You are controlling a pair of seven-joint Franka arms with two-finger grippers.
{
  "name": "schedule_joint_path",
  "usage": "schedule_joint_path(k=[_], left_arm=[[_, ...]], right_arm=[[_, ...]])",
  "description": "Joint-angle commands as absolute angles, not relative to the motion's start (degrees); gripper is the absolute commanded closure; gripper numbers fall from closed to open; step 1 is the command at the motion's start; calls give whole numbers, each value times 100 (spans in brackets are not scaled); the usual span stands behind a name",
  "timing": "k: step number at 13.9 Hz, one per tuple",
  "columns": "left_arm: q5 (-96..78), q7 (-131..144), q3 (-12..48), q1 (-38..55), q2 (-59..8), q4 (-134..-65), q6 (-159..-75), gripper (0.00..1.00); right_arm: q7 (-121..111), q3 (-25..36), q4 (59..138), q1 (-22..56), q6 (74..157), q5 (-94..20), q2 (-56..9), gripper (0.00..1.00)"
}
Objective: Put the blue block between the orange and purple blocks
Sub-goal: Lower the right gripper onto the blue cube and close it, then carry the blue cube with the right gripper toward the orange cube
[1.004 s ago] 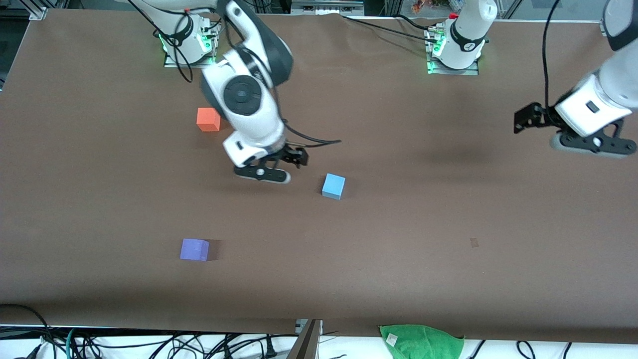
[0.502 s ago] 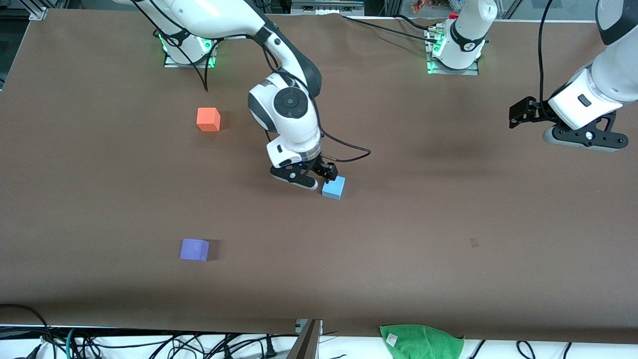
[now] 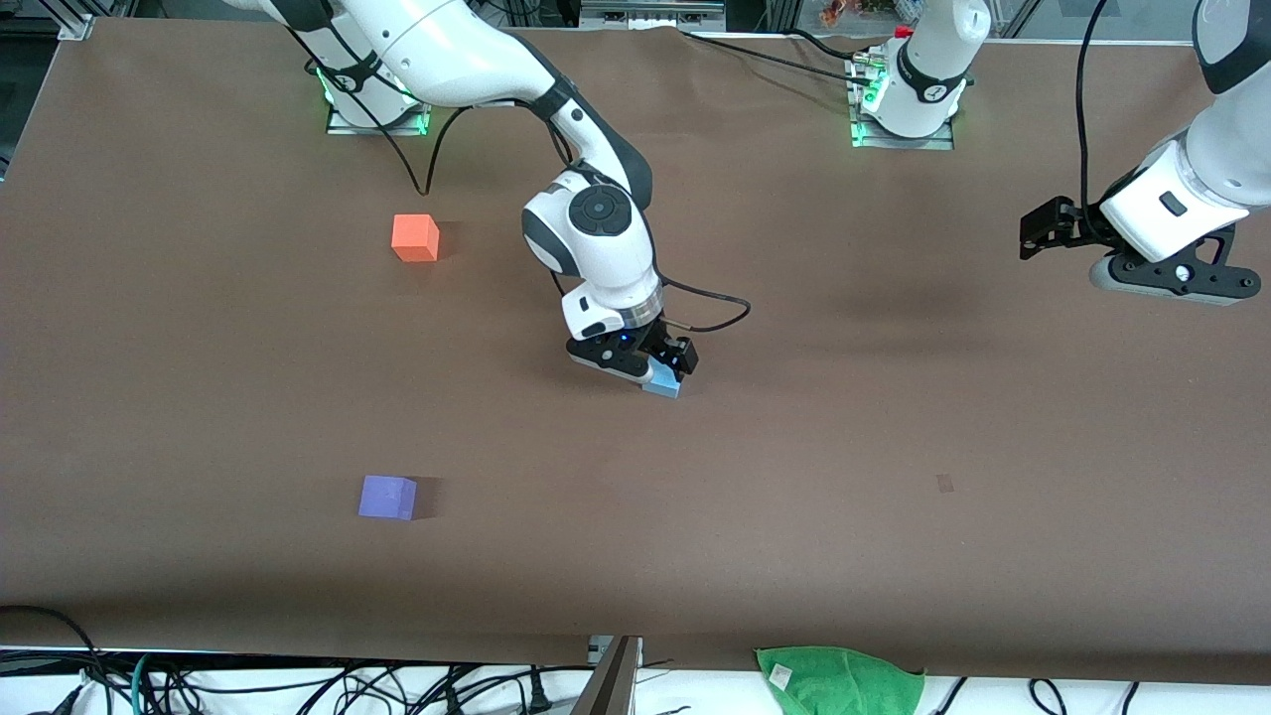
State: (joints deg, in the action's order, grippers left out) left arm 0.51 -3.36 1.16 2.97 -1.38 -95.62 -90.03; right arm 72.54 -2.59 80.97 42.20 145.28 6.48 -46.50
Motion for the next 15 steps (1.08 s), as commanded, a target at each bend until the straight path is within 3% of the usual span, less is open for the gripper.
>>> schedule_joint_path(k=[1,4,12,13,14,15], left_arm=[[35,-360,97,272,-123,-9562,-9044,0],[35,-352,97,273,-114,-9563,-9026,0],[79,-316,149,325,-114,-9554,-9044,0],[79,-316,158,334,-114,-9554,-9044,0],[79,-316,158,334,-114,-9554,-9044,0],[79,-316,158,334,-114,-9554,-9044,0]], right_arm=[[7444,-150,7717,4394,14555,773,-4939,0],[7444,122,7638,4666,14563,817,-5088,0],[7427,149,7629,4720,14563,1142,-5264,1],[7427,149,7629,4720,14563,1186,-5273,7],[7427,149,7629,4720,14563,1195,-5273,30],[7409,149,7629,4720,14563,1195,-5273,46]])
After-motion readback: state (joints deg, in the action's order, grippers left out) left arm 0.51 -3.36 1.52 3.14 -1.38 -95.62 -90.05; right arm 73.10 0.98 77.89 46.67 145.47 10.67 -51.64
